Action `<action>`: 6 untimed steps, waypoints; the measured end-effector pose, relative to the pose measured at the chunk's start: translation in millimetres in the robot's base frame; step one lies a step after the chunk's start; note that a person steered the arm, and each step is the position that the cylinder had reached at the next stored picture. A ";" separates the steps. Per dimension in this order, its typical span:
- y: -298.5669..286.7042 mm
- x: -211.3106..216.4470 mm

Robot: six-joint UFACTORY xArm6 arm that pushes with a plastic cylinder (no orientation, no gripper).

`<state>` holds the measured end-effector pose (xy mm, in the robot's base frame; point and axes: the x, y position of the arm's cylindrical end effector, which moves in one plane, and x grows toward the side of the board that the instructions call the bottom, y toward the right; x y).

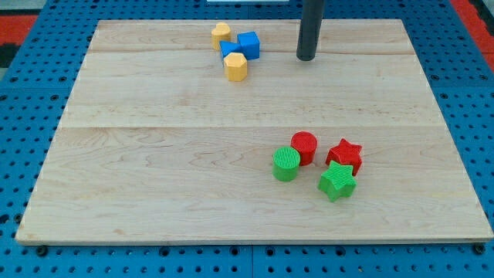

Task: Push yellow hexagon towards center left

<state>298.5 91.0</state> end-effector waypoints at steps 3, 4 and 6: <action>-34.9 10.2; -37.4 10.2; -78.5 -1.2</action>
<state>297.4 12.5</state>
